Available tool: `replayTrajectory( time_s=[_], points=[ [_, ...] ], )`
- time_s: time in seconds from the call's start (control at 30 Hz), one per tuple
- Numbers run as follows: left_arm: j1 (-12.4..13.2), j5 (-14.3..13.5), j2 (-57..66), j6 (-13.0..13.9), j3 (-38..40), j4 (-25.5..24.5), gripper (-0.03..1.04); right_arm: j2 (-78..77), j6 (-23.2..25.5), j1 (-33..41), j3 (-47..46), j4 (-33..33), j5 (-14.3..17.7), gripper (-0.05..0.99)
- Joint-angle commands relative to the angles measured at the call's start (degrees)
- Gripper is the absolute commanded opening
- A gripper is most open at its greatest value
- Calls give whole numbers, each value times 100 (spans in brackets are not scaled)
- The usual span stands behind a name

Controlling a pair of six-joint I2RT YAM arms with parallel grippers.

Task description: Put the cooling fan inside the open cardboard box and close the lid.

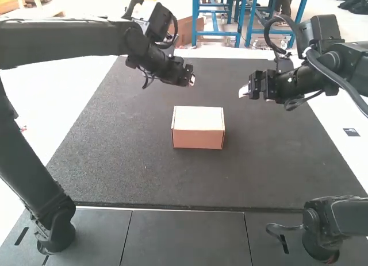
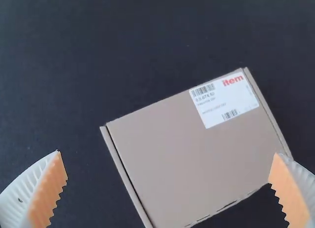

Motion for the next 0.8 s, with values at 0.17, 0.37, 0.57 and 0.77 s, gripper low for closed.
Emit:
replayTrajectory(
  time_s=[0.17,0.37,0.57,0.77],
  points=[
    [403,63,-1102,49,-885,685,97,-1119,-89,-64,-823,915,506,92],
    [509,54,-2289,339,-2309,2126,97,-2078,-37,-73,-1403,1531,787,92],
    [509,-43,-3449,761,-3706,3278,97,-2877,-37,-3,-2001,2155,1288,92],
    [526,-210,-4354,1059,-4489,3621,97,-3413,-335,6,-2493,2339,1666,92]
  ],
)
